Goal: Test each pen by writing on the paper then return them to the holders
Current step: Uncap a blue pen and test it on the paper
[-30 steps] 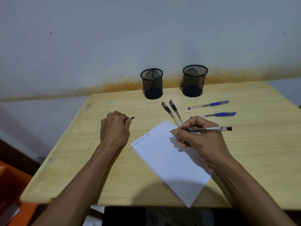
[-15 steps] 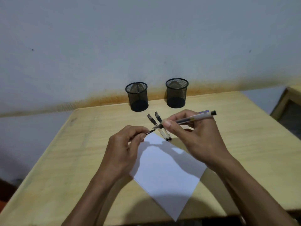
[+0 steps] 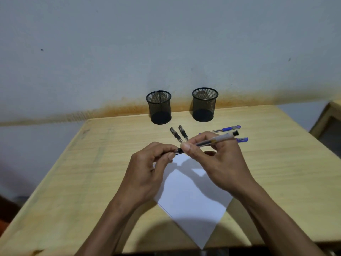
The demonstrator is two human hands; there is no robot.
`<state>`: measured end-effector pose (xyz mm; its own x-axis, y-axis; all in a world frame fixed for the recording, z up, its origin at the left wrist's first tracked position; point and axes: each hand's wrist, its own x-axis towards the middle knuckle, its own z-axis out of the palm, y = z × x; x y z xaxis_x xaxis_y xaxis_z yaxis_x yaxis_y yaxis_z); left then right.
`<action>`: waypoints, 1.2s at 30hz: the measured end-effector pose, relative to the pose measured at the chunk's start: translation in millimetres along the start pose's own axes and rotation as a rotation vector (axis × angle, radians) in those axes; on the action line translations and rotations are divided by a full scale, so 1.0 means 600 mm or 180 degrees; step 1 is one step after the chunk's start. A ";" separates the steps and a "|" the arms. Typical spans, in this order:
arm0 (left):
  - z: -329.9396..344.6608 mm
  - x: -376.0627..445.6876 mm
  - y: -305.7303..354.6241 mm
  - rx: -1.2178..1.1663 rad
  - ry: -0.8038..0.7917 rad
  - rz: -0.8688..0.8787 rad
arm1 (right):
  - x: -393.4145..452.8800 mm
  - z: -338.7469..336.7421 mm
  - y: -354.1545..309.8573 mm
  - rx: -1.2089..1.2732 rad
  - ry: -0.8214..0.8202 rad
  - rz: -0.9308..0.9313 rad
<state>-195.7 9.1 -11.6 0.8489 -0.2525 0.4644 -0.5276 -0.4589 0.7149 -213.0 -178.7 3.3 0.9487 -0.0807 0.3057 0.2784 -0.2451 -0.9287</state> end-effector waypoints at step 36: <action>-0.005 0.015 -0.049 0.0720 -0.0025 -0.0994 | 0.041 -0.015 0.034 -0.1731 0.0475 0.0513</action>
<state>-172.9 22.8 -26.7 0.9682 -0.0770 0.2378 -0.2238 -0.6909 0.6875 -185.6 -194.4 -6.3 0.9304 -0.2835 0.2324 -0.0220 -0.6759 -0.7366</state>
